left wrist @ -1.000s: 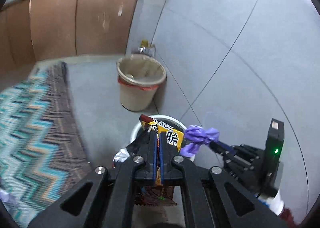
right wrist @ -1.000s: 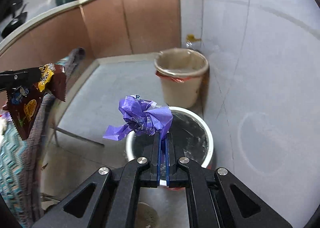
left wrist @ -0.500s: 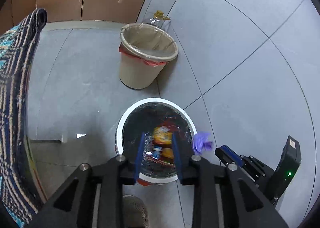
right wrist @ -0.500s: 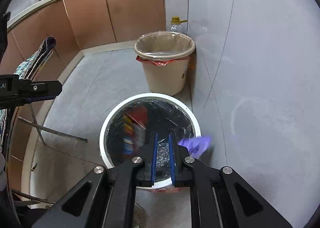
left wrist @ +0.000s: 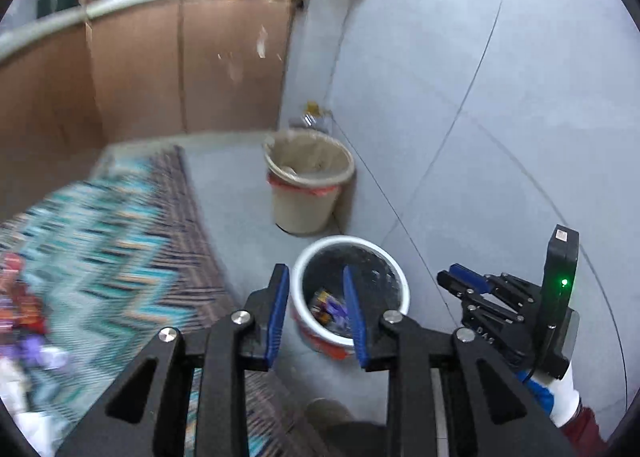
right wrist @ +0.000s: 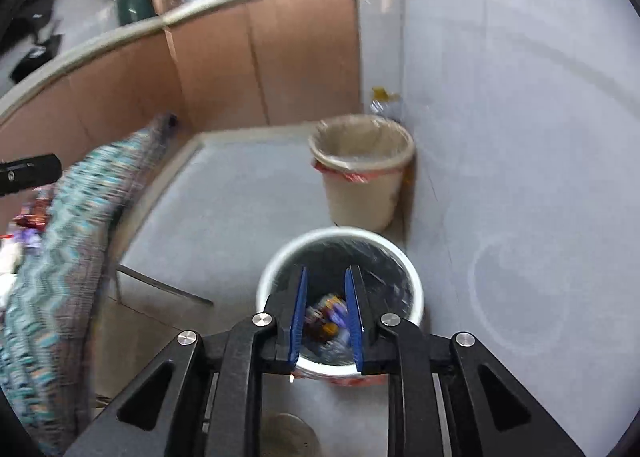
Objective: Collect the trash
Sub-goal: 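Raise both tools away from the bin back toward the table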
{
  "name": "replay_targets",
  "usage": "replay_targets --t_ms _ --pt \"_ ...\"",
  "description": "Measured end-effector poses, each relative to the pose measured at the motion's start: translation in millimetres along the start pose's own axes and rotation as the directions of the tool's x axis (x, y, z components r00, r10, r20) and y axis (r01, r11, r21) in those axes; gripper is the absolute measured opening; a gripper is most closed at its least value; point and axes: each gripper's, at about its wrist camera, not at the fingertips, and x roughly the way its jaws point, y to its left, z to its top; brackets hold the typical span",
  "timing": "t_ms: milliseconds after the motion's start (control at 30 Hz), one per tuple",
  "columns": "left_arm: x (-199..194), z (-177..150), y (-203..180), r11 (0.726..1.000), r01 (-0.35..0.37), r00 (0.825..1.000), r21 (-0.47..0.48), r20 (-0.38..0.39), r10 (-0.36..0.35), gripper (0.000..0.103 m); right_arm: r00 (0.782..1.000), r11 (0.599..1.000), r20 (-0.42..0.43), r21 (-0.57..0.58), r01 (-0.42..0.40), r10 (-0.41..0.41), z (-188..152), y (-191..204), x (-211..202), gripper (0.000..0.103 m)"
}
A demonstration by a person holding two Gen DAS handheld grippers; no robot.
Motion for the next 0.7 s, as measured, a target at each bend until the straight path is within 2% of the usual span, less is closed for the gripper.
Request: replay_targets --t_ms 167,300,400,567,700 --pt "-102.2 10.8 10.4 0.995 -0.104 0.987 0.005 0.125 0.103 0.027 0.991 0.993 0.094 -0.074 -0.089 0.095 8.2 45.9 -50.6 0.025" --pt "-183.3 17.3 9.4 0.985 -0.171 0.958 -0.028 0.229 0.173 0.032 0.969 0.974 0.157 -0.148 -0.169 0.192 16.9 85.6 -89.1 0.027" --pt "-228.5 19.3 6.0 0.977 -0.205 0.934 -0.052 0.287 0.211 0.032 0.951 0.96 0.189 -0.187 -0.208 0.243 21.7 106.9 -109.7 0.029" --pt "-287.0 24.1 -14.2 0.975 -0.219 0.907 -0.048 0.357 0.222 0.032 0.923 0.941 0.242 -0.233 -0.246 0.3 24.5 126.5 -141.2 0.032" --pt "-319.1 27.3 -35.6 0.984 -0.173 0.903 -0.033 0.393 0.172 0.033 0.911 0.942 0.277 -0.226 -0.247 0.305 19.7 125.2 -162.5 0.033"
